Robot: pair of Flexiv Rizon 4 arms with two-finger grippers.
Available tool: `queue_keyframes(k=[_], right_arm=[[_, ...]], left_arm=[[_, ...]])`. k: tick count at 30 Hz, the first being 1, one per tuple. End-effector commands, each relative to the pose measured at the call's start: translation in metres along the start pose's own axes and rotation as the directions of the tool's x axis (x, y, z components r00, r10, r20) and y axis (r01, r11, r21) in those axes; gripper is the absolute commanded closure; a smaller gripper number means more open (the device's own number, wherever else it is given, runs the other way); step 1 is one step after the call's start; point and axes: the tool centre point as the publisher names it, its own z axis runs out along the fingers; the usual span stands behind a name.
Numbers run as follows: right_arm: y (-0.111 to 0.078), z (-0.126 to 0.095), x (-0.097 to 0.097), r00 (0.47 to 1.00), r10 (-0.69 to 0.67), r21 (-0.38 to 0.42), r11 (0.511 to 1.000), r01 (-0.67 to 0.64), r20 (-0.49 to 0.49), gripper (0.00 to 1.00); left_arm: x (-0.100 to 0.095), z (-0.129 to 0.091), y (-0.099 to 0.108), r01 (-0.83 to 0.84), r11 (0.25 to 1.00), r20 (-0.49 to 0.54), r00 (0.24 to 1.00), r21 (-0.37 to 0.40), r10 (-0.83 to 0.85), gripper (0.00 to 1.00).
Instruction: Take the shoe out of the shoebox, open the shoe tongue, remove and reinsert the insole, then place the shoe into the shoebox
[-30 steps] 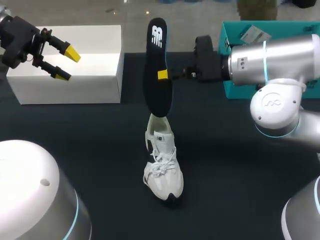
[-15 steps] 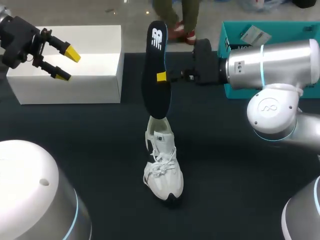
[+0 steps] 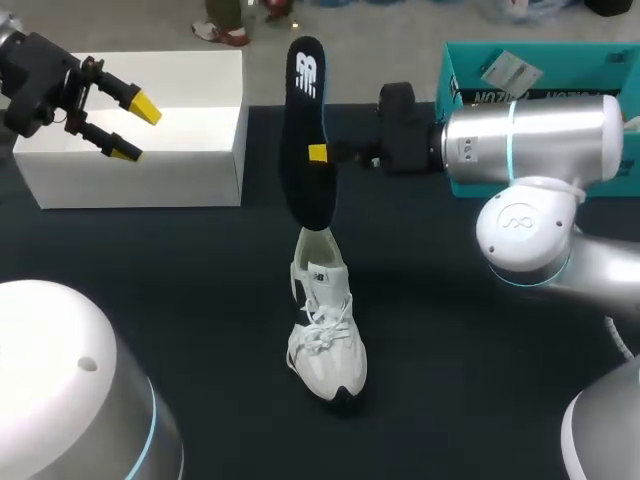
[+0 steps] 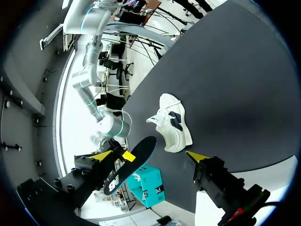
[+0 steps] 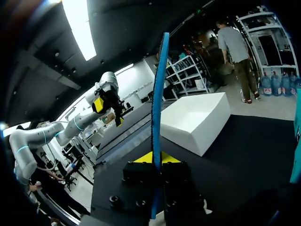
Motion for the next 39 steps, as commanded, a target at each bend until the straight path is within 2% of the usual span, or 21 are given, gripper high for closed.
queue_keyframes(k=[1, 10, 25, 28, 31, 35, 39], right_arm=[[-0.005, 0.017, -0.011, 1.000, -0.004, 0.022, 1.000, 0.004, -0.009, 1.00], [-0.030, 0.034, -0.028, 1.000, 0.019, 0.068, 0.998, -0.018, -0.016, 1.00], [-0.070, 0.042, -0.012, 0.997, 0.064, 0.148, 0.987, -0.058, -0.036, 1.00], [-0.071, 0.041, -0.011, 0.997, 0.068, 0.150, 0.987, -0.062, -0.034, 1.00], [-0.061, 0.041, -0.011, 0.998, 0.058, 0.123, 0.991, -0.055, -0.027, 1.00], [-0.044, 0.045, -0.016, 0.995, 0.097, 0.037, 0.995, -0.096, -0.023, 1.00], [-0.039, 0.052, -0.018, 0.986, 0.164, -0.025, 0.986, -0.164, -0.034, 1.00]], left_arm=[[0.000, -0.001, 0.000, 0.000, 1.000, -0.004, 1.000, 0.002, 0.000, 0.00], [0.000, -0.001, 0.000, 0.000, 1.000, -0.004, 1.000, 0.002, 0.000, 0.00], [0.000, -0.001, 0.000, 0.000, 1.000, -0.004, 1.000, 0.002, 0.000, 0.00], [0.000, -0.001, 0.000, 0.000, 1.000, -0.004, 1.000, 0.002, 0.000, 0.00], [0.000, -0.001, 0.000, 0.000, 1.000, -0.004, 1.000, 0.002, 0.000, 0.00], [0.000, -0.001, 0.000, 0.000, 1.000, -0.004, 1.000, 0.002, 0.000, 0.00], [0.000, -0.001, 0.000, 0.000, 1.000, -0.004, 1.000, 0.002, 0.000, 0.00]])
